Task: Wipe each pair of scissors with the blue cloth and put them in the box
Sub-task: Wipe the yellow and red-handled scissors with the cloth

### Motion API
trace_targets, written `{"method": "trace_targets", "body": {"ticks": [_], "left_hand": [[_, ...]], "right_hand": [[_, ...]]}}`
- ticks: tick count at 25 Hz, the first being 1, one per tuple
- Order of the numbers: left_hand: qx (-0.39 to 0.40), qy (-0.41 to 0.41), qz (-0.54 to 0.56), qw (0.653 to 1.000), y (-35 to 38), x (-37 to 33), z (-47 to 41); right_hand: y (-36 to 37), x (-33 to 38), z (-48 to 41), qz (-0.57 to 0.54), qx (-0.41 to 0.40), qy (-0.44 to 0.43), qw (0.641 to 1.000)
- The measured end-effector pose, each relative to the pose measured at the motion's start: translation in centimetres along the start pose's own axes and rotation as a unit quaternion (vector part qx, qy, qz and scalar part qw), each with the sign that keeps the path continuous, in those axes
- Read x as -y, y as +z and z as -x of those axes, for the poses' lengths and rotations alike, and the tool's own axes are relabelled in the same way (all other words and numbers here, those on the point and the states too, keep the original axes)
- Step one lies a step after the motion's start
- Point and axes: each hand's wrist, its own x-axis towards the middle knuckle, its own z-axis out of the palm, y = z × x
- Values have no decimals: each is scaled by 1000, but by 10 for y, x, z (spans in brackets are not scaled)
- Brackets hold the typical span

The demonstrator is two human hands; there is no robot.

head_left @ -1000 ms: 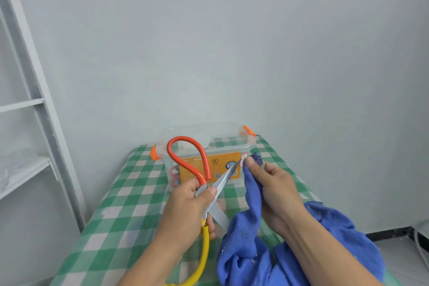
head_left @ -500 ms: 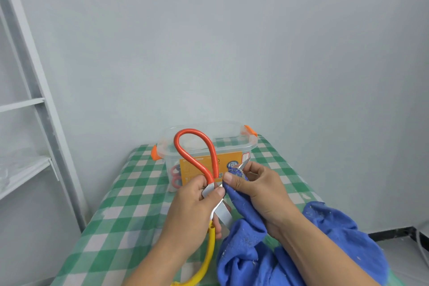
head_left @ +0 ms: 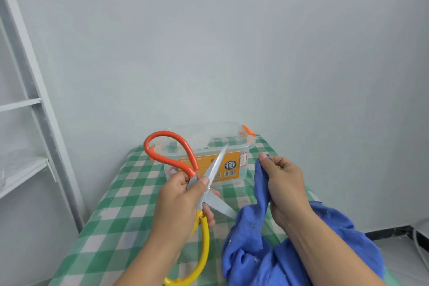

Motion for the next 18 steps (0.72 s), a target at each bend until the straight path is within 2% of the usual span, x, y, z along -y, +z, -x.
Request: {"method": "trace_targets", "body": {"ticks": [5, 9, 15, 18], "left_hand": [[-69, 7, 86, 994, -1, -9, -3], [-86, -2, 170, 982, 2, -15, -4], [-63, -15, 297, 953, 6, -34, -5], [-60, -18, 299, 952, 4, -36, -2]], "right_hand": [[4, 3, 7, 155, 19, -47, 987], [9, 28, 17, 177, 48, -64, 981], [1, 46, 23, 229, 83, -79, 967], [-10, 52, 39, 276, 160, -115, 941]]}}
